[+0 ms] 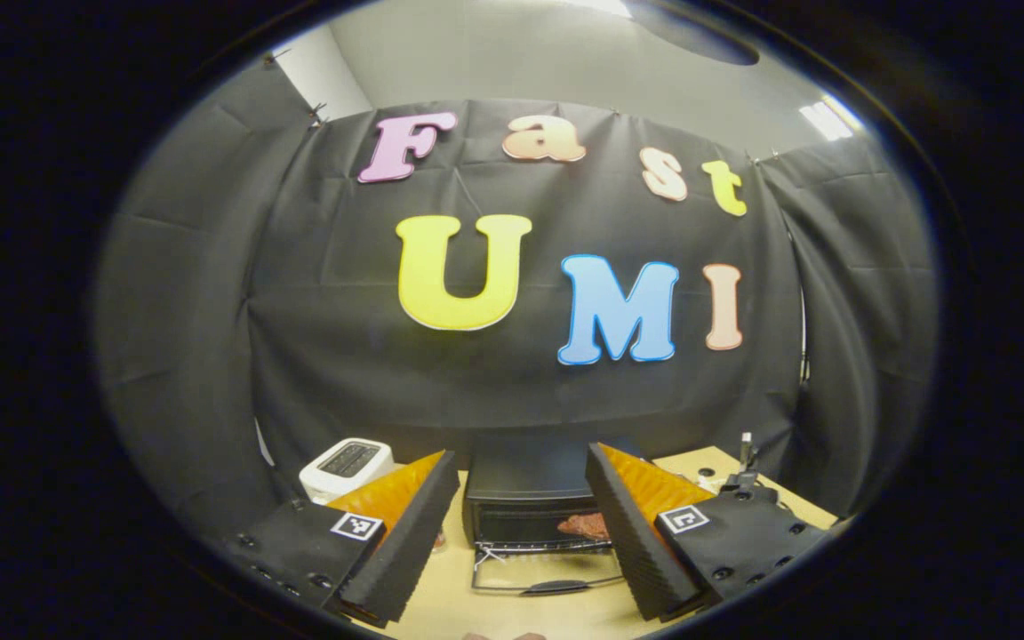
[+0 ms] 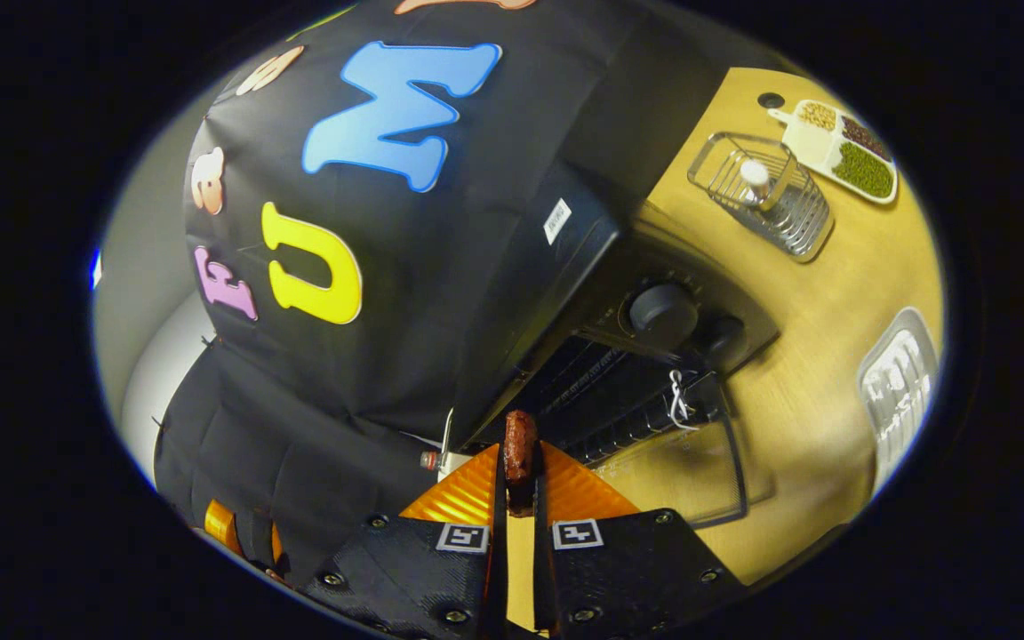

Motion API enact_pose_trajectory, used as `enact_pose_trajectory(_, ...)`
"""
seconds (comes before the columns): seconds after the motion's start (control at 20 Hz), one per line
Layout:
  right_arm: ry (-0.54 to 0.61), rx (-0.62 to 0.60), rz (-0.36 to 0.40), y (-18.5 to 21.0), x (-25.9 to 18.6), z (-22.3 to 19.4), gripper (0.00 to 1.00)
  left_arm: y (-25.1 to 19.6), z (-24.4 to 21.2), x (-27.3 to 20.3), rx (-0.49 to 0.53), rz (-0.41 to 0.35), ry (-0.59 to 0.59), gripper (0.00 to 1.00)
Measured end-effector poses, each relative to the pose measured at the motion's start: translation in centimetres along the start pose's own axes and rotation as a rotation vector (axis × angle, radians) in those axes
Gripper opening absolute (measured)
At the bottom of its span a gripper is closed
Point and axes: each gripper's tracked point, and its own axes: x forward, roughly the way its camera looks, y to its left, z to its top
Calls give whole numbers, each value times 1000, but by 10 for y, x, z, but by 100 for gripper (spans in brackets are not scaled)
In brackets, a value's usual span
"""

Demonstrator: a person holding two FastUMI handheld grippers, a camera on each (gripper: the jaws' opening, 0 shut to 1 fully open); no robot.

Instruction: Open the electric oven with the left hand, put the food in, and close the electric oven.

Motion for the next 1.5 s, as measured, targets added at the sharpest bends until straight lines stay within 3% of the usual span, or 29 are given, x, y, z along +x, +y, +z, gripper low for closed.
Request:
enact_pose_trajectory(0.4,-110,72,-83,-29,84,-1,12,65,-25,0,-18,79,73,100)
enact_pose_trajectory(0.65,-172,48,-210,-47,96,12,13,77,-31,6,-44,90,82,97)
enact_pose_trajectory(0.75,-156,-14,-318,-59,92,12,22,74,-31,10,-55,84,80,97)
enact_pose_trajectory(0.85,-160,-67,-344,-58,91,15,30,69,-31,14,-59,76,77,97)
enact_pose_trajectory(0.9,-158,-97,-360,-56,86,18,32,66,-31,15,-59,70,75,97)
enact_pose_trajectory(0.95,-160,-133,-384,-55,82,18,24,61,-31,17,-58,64,74,97)
enact_pose_trajectory(1.05,-144,-198,-424,-58,73,18,57,51,-30,19,-61,51,74,97)
enact_pose_trajectory(1.15,-130,-260,-436,-51,58,13,66,41,-29,23,-70,37,66,97)
enact_pose_trajectory(1.3,-132,-386,-450,-41,24,11,66,22,-31,27,-78,17,61,97)
enact_pose_trajectory(1.5,-215,-622,-450,1,-44,30,66,-2,-30,31,-66,0,51,97)
